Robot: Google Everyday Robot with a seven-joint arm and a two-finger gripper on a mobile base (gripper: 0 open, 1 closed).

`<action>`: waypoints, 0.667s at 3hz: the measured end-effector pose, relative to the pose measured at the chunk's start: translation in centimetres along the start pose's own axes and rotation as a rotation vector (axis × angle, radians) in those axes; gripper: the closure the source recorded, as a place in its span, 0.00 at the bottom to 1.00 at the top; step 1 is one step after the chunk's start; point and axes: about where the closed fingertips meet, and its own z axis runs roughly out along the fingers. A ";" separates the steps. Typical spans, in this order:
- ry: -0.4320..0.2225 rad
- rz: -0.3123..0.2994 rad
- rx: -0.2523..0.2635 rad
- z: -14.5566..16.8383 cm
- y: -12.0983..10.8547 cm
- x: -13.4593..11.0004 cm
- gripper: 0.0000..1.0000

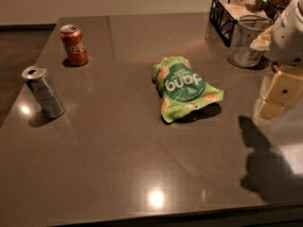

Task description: Pick green rice chip bag

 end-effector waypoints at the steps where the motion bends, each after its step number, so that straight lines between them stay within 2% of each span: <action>1: 0.000 0.000 0.000 0.0 0.0 0.0 0.00; 2: 0.002 0.010 0.000 -0.1 -0.3 -0.1 0.00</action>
Offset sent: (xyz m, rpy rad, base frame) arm 0.0059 -0.0006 -0.0023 0.0004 0.0301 -0.0227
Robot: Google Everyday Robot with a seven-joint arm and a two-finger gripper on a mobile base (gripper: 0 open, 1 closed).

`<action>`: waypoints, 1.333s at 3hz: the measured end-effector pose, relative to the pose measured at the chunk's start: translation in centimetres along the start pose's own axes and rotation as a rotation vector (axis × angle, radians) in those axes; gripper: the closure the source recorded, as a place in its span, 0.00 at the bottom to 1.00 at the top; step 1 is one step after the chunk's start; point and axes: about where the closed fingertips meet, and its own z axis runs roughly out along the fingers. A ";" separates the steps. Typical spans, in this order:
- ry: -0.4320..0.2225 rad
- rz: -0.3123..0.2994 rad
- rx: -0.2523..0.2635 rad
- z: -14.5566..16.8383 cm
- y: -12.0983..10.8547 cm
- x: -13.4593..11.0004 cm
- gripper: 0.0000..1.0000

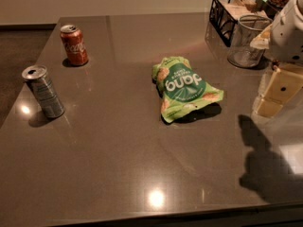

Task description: Pick green rice chip bag

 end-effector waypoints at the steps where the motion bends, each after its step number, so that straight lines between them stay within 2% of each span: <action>1: -0.065 0.121 -0.036 2.2 -2.3 -1.5 0.00; 4: -0.095 0.400 -0.066 8.1 -8.9 -5.3 0.00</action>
Offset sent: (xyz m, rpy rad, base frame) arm 0.0873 0.0289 -0.0368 0.2095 0.0966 -0.3055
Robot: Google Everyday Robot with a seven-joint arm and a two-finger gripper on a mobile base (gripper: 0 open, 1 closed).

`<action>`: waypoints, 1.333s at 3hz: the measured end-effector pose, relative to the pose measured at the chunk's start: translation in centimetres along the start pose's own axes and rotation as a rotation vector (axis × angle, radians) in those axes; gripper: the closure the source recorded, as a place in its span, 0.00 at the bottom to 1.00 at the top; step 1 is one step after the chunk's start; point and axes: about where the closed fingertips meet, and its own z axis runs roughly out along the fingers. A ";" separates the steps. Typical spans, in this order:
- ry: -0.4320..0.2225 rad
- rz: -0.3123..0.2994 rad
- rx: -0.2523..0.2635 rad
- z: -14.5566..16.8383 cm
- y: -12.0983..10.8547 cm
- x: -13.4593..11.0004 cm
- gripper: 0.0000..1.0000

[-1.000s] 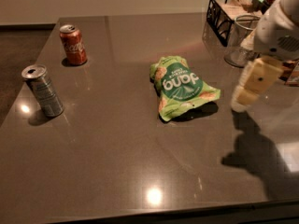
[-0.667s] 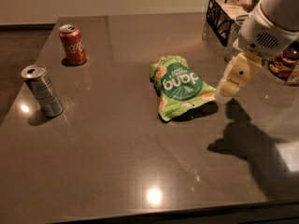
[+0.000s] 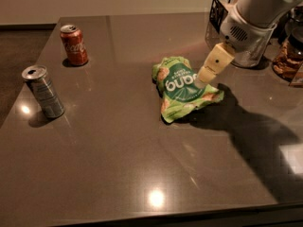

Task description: Pick green rice chip bag

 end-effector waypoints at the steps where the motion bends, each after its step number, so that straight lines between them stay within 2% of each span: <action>1: 0.000 0.084 -0.003 2.0 -1.2 -0.6 0.00; 2: 0.007 0.124 -0.028 4.1 -1.0 -1.2 0.00; 4: 0.027 0.146 -0.087 7.6 0.5 -2.1 0.00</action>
Offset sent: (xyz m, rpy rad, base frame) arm 0.0325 0.0241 -0.0534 0.0641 0.0964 -0.1402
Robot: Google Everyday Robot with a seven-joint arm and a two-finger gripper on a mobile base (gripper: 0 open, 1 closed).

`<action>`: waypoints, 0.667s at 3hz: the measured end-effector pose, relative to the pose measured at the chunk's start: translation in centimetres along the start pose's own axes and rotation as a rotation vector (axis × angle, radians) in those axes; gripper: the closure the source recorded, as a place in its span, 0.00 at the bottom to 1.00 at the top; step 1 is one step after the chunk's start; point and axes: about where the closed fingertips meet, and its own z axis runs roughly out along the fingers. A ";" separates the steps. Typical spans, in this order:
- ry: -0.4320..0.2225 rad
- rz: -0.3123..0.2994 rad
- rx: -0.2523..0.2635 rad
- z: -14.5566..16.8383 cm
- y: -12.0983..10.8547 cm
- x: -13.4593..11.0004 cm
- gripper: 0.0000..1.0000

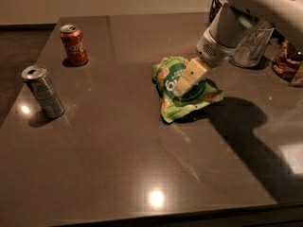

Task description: Pick green rice chip bag

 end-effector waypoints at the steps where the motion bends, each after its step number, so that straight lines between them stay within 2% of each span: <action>1: 0.016 -0.007 -0.034 1.4 0.9 -0.4 0.02; 2: 0.026 -0.011 -0.046 1.8 1.3 -0.6 0.24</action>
Offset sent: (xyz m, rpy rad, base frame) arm -0.0040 0.0219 -0.0140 0.0114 0.0591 0.0334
